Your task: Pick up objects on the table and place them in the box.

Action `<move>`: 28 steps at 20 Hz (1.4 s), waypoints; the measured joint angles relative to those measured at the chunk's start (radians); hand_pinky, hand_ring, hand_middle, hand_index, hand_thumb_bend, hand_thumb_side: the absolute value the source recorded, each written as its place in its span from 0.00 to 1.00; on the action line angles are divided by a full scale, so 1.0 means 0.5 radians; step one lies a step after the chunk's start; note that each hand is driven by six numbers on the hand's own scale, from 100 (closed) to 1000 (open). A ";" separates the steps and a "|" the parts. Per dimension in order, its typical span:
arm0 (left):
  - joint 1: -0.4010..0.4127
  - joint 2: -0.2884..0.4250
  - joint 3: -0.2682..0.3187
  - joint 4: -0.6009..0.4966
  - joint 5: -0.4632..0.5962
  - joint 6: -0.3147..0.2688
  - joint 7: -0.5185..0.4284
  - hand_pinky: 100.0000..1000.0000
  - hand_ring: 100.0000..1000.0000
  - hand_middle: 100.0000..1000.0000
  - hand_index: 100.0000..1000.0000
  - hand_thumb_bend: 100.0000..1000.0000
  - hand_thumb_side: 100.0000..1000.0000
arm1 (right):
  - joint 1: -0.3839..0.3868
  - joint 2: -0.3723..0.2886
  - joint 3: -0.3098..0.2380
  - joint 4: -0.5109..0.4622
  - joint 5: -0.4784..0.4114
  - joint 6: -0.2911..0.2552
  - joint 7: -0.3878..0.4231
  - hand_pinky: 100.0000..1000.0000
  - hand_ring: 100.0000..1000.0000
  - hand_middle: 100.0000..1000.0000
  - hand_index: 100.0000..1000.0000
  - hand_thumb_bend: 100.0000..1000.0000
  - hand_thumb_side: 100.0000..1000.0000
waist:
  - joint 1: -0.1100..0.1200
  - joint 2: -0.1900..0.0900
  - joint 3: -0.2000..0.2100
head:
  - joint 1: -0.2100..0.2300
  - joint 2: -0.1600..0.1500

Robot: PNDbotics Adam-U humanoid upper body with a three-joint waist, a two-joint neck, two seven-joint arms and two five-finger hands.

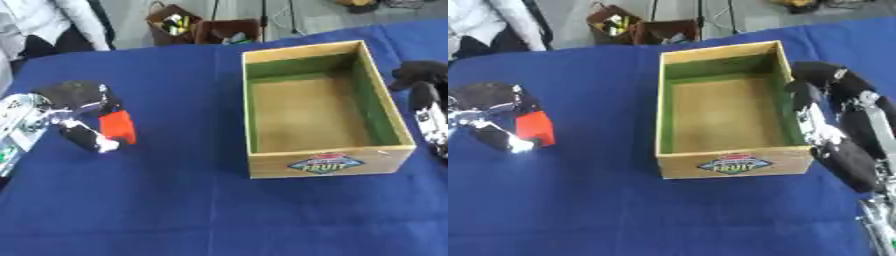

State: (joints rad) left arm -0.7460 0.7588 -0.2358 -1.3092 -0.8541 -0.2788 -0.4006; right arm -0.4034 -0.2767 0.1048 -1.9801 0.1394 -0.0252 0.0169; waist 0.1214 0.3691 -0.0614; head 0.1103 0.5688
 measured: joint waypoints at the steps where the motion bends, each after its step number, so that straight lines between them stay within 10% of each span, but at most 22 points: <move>1: -0.010 0.000 0.002 -0.020 0.003 0.004 0.001 0.13 0.28 0.22 0.45 0.00 0.32 | 0.000 0.000 0.000 0.000 0.000 0.000 0.000 0.98 0.83 0.55 0.78 0.00 0.53 | 0.000 -0.003 0.001 | -0.002 0.000; 15: -0.222 -0.028 0.014 -0.222 0.040 0.026 -0.101 0.12 0.27 0.21 0.44 0.00 0.30 | 0.015 0.000 0.002 0.000 -0.004 0.009 -0.008 0.98 0.83 0.55 0.78 0.00 0.52 | 0.014 -0.051 -0.005 | 0.009 0.024; 28: -0.765 -0.519 -0.013 -0.197 0.013 -0.011 -0.205 0.11 0.26 0.21 0.41 0.00 0.30 | 0.015 0.001 0.013 0.000 -0.029 0.018 0.003 0.98 0.83 0.55 0.78 0.00 0.51 | 0.060 -0.072 -0.056 | 0.044 0.040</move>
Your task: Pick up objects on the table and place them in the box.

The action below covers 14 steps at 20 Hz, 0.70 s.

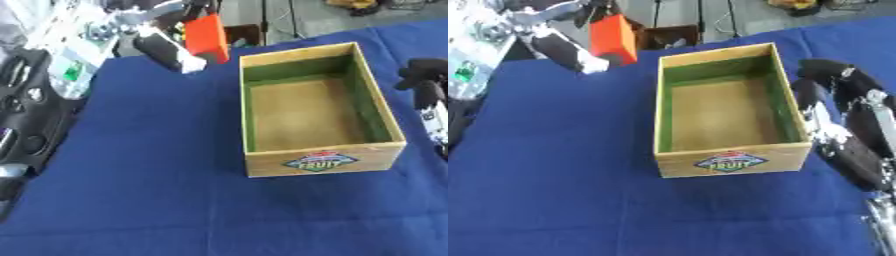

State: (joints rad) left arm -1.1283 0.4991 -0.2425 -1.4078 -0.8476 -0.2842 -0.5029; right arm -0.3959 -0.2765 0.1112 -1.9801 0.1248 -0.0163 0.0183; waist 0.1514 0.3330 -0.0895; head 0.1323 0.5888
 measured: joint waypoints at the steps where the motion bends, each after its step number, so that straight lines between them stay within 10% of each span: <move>1: -0.019 -0.035 0.000 0.020 -0.013 -0.001 0.001 0.11 0.26 0.21 0.41 0.00 0.30 | 0.000 0.000 0.000 0.000 -0.001 -0.001 -0.001 0.98 0.83 0.55 0.78 0.00 0.50 | 0.003 0.000 -0.006 | 0.002 0.000; 14: -0.129 -0.379 -0.009 0.208 -0.334 0.049 0.223 0.10 0.26 0.20 0.41 0.00 0.27 | -0.042 0.007 0.000 0.000 -0.011 -0.018 -0.037 0.99 0.83 0.55 0.78 0.00 0.49 | 0.017 0.029 -0.079 | 0.046 -0.005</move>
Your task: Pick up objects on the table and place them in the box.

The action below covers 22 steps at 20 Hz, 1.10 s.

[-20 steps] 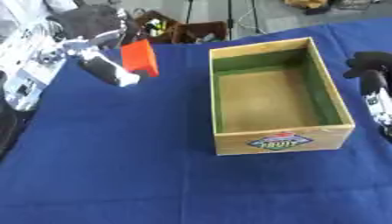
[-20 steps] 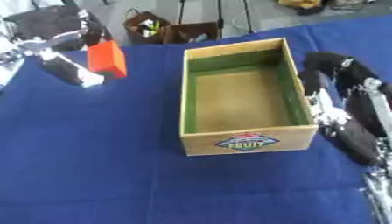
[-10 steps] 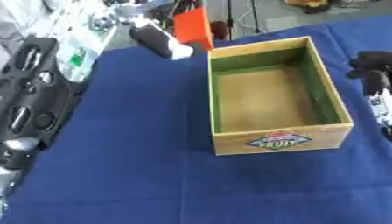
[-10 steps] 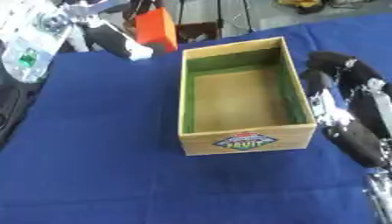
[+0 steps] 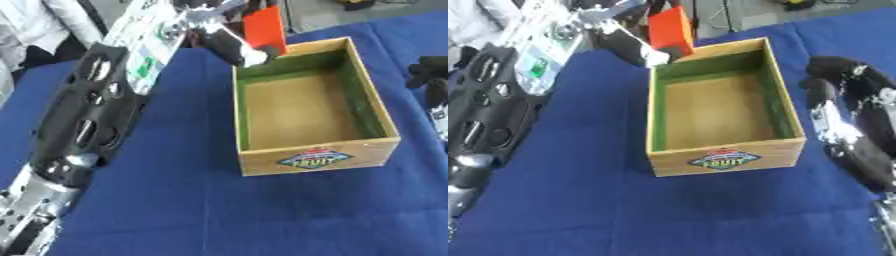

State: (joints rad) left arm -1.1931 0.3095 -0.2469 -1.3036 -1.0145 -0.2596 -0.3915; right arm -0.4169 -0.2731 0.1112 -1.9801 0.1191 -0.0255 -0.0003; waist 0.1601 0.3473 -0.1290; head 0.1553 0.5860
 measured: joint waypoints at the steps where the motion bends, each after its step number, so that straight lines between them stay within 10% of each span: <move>1: -0.001 -0.030 -0.006 0.009 -0.033 0.005 0.020 0.10 0.26 0.20 0.40 0.00 0.28 | -0.009 0.006 0.000 0.000 -0.005 -0.007 -0.008 0.99 0.83 0.55 0.78 0.00 0.48 | 0.000 0.004 -0.008 | 0.005 -0.005; 22: 0.121 -0.332 -0.056 0.314 -0.422 -0.064 0.269 0.13 0.26 0.21 0.41 0.00 0.29 | -0.039 0.028 0.002 0.000 -0.049 -0.038 -0.089 0.99 0.83 0.54 0.78 0.00 0.48 | 0.008 0.034 -0.041 | 0.016 -0.036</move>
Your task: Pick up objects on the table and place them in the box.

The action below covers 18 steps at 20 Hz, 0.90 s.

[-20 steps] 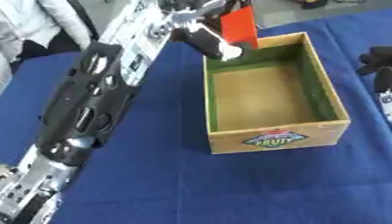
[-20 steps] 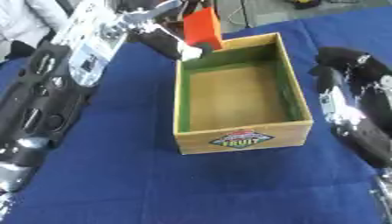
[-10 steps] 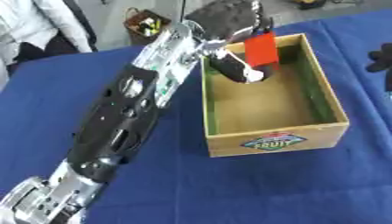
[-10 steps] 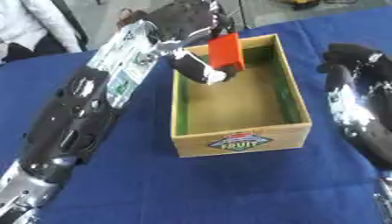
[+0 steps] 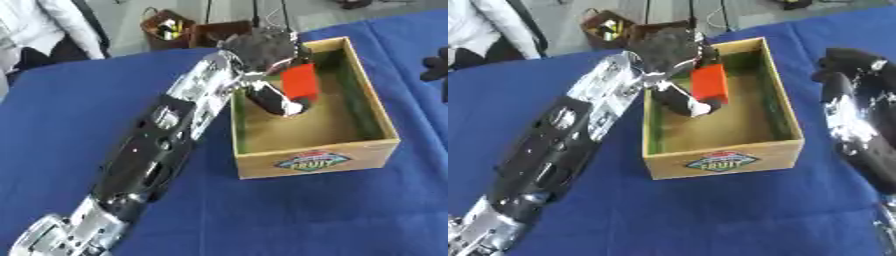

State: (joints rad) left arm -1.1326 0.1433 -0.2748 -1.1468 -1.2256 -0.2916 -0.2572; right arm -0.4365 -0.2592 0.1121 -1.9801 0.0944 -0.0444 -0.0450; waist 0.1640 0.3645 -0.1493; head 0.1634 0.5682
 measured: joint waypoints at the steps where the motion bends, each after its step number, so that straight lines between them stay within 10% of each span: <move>1: 0.005 -0.009 -0.007 0.011 -0.006 -0.007 0.005 0.13 0.26 0.21 0.41 0.00 0.29 | -0.001 0.001 0.001 0.000 0.000 0.000 0.000 0.99 0.83 0.54 0.78 0.00 0.48 | 0.000 0.000 0.000 | -0.002 -0.001; 5: 0.016 -0.025 -0.018 0.040 -0.015 -0.029 0.020 0.24 0.36 0.30 0.52 0.00 0.36 | -0.002 0.002 0.008 0.000 -0.001 0.001 0.001 0.99 0.83 0.54 0.78 0.00 0.48 | 0.000 0.000 -0.002 | -0.009 -0.011; 10: 0.031 -0.025 -0.020 0.041 -0.049 -0.022 0.012 0.51 0.61 0.66 0.95 0.17 0.58 | -0.001 0.003 0.010 0.000 -0.001 0.001 0.002 0.99 0.83 0.54 0.78 0.00 0.48 | 0.000 0.000 0.005 | -0.017 -0.014; 14: 0.040 -0.025 -0.020 0.048 -0.114 -0.005 -0.041 0.69 0.76 0.82 1.00 0.56 0.80 | 0.004 0.004 0.010 0.000 -0.002 0.005 0.006 0.99 0.83 0.54 0.78 0.00 0.48 | 0.000 0.000 0.009 | -0.023 -0.014; 16: 0.054 -0.025 -0.019 0.047 -0.146 0.006 -0.056 0.70 0.77 0.82 1.00 0.44 0.85 | 0.010 0.011 0.010 0.000 -0.002 0.010 0.011 0.99 0.83 0.54 0.78 0.00 0.48 | 0.000 -0.002 0.015 | -0.027 -0.015; 17: 0.061 -0.024 -0.017 0.043 -0.157 0.012 -0.056 0.70 0.77 0.82 1.00 0.60 0.92 | 0.010 0.016 0.010 0.000 -0.002 0.011 0.011 0.99 0.83 0.54 0.78 0.00 0.47 | 0.000 -0.002 0.018 | -0.031 -0.015; 18: 0.069 -0.024 -0.012 0.035 -0.162 0.018 -0.050 0.68 0.76 0.80 1.00 0.56 0.94 | 0.010 0.018 0.010 0.000 -0.002 0.011 0.011 0.99 0.83 0.54 0.78 0.00 0.47 | 0.000 -0.003 0.024 | -0.033 -0.015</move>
State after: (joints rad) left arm -1.0980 0.1312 -0.2810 -1.1294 -1.3063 -0.2825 -0.2820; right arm -0.4313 -0.2504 0.1172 -1.9801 0.0936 -0.0389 -0.0393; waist 0.1639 0.3627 -0.1373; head 0.1470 0.5608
